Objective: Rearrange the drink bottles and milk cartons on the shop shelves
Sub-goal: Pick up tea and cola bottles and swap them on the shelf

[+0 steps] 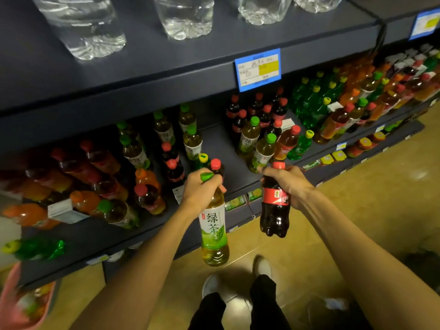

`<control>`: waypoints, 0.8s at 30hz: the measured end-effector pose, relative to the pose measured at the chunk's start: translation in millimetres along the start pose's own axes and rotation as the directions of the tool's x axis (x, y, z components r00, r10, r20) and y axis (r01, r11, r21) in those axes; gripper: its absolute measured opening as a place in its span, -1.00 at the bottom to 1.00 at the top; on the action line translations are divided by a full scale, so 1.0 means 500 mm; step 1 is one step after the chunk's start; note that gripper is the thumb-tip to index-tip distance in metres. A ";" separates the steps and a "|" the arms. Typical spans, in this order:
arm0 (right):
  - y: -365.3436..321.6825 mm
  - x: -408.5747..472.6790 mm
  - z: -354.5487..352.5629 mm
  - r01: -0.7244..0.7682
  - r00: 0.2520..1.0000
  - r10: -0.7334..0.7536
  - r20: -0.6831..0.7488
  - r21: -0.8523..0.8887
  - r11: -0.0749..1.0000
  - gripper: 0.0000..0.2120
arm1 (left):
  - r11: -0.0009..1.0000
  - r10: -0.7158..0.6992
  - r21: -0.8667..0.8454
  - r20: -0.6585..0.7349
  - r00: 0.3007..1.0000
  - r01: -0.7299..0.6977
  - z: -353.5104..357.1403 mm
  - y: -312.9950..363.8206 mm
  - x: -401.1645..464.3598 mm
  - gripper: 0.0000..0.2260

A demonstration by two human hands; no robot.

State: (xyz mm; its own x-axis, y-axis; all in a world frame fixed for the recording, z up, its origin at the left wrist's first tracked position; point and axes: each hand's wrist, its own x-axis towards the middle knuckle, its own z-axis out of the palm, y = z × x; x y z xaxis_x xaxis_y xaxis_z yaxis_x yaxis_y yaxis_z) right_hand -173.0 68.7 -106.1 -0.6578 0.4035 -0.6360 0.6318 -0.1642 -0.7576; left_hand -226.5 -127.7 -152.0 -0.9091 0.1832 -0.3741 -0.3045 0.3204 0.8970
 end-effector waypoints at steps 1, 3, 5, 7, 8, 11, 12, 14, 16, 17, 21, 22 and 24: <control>-0.001 0.008 0.008 0.001 1.000 0.000 0.031 -0.028 1.000 -0.82 | 1.000 -0.008 -0.014 -0.024 1.000 0.007 -0.008 -0.007 -0.001 -0.87; -0.001 0.027 0.025 -0.001 0.997 0.007 0.071 -0.083 0.997 -0.85 | 0.999 -0.027 -0.039 -0.089 0.996 0.024 -0.021 -0.023 -0.005 -0.85; -0.004 0.044 0.042 0.000 0.994 0.015 0.106 -0.140 0.990 -0.88 | 0.998 -0.049 -0.058 -0.161 0.986 0.040 -0.031 -0.038 -0.011 -0.81; -0.009 0.058 0.059 0.000 0.987 0.024 0.156 -0.152 0.988 -0.90 | 0.995 -0.086 -0.077 -0.222 0.971 0.071 -0.037 -0.050 -0.021 -0.81; -0.010 0.065 0.065 -0.003 0.983 0.029 0.180 -0.142 0.990 -0.91 | 0.992 -0.107 -0.090 -0.244 0.964 0.088 -0.040 -0.055 -0.026 -0.82; -0.016 0.090 0.078 0.003 0.970 0.023 0.242 -0.108 0.994 -0.82 | 0.988 -0.136 -0.109 -0.310 0.941 0.107 -0.045 -0.068 -0.043 -0.87; -0.018 0.101 0.080 0.023 0.966 0.008 0.260 -0.116 0.993 -0.74 | 0.988 -0.136 -0.114 -0.329 0.934 0.104 -0.045 -0.072 -0.047 -0.87; -0.021 0.121 0.082 0.082 0.955 -0.028 0.297 -0.169 0.982 -0.64 | 0.987 -0.140 -0.124 -0.367 0.920 0.101 -0.044 -0.083 -0.053 -0.85; -0.024 0.137 0.084 0.152 0.940 -0.064 0.335 -0.242 0.958 -0.63 | 0.982 -0.168 -0.146 -0.401 0.901 0.118 -0.042 -0.094 -0.056 -0.88; -0.025 0.147 0.086 0.200 0.934 -0.092 0.345 -0.291 0.936 -0.65 | 0.978 -0.184 -0.165 -0.415 0.891 0.125 -0.041 -0.098 -0.057 -0.88; -0.023 0.187 0.104 0.433 0.895 -0.266 0.358 -0.558 0.708 -0.75 | 0.982 -0.182 -0.127 -0.478 0.859 0.137 -0.035 -0.106 -0.064 -0.88; -0.019 0.193 0.110 0.468 0.883 -0.316 0.347 -0.599 0.649 -0.76 | 0.984 -0.173 -0.124 -0.494 0.852 0.128 -0.034 -0.106 -0.066 -0.86; -0.012 0.199 0.120 0.531 0.845 -0.395 0.362 -0.666 0.525 -0.73 | 0.989 -0.147 -0.107 -0.515 0.844 0.106 -0.033 -0.106 -0.069 -0.86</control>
State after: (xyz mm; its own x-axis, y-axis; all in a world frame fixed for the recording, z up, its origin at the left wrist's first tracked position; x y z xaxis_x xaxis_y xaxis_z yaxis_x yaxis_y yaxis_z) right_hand -266.8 55.8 -173.4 -0.9533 0.0800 -0.2912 0.2556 0.7270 -0.6373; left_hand -183.5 -166.6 -182.6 -0.8695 -0.3710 -0.3261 -0.4281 0.2367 0.8722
